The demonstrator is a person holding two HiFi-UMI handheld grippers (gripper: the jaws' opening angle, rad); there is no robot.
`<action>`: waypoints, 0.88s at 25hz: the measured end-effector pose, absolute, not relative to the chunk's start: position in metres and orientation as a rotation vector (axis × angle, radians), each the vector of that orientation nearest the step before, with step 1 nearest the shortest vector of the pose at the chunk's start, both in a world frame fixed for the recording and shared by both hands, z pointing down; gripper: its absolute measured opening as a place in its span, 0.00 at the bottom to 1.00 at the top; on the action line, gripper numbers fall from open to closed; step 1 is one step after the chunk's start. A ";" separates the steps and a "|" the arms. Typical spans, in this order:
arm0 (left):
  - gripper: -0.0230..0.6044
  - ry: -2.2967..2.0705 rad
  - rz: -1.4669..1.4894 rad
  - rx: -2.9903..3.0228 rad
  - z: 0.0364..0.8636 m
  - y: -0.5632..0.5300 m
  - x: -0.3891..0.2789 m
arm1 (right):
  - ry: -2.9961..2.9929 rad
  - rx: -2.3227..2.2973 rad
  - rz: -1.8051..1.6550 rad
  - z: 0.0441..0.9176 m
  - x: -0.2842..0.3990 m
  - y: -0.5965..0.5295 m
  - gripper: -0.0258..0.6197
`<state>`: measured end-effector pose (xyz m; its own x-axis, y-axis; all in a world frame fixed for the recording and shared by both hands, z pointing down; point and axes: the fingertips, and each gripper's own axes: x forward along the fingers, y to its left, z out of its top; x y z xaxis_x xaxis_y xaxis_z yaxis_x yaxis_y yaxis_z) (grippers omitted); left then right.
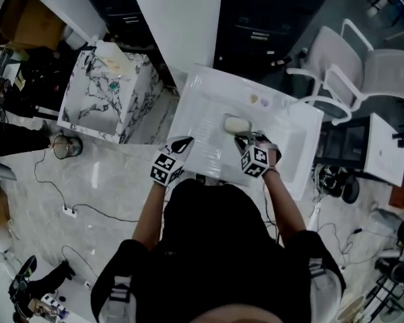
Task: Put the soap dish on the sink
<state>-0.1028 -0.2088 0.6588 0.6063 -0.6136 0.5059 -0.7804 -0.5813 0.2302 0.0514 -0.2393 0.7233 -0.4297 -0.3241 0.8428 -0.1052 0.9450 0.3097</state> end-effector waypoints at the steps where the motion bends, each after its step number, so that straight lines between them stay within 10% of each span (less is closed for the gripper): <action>1: 0.04 -1.104 0.525 2.407 0.659 -0.214 -0.104 | -2.011 0.310 -0.251 0.723 0.050 -0.244 0.06; 22: 0.04 -1.013 0.552 2.408 0.681 -0.269 -0.138 | -1.983 0.321 -0.255 0.739 0.004 -0.330 0.06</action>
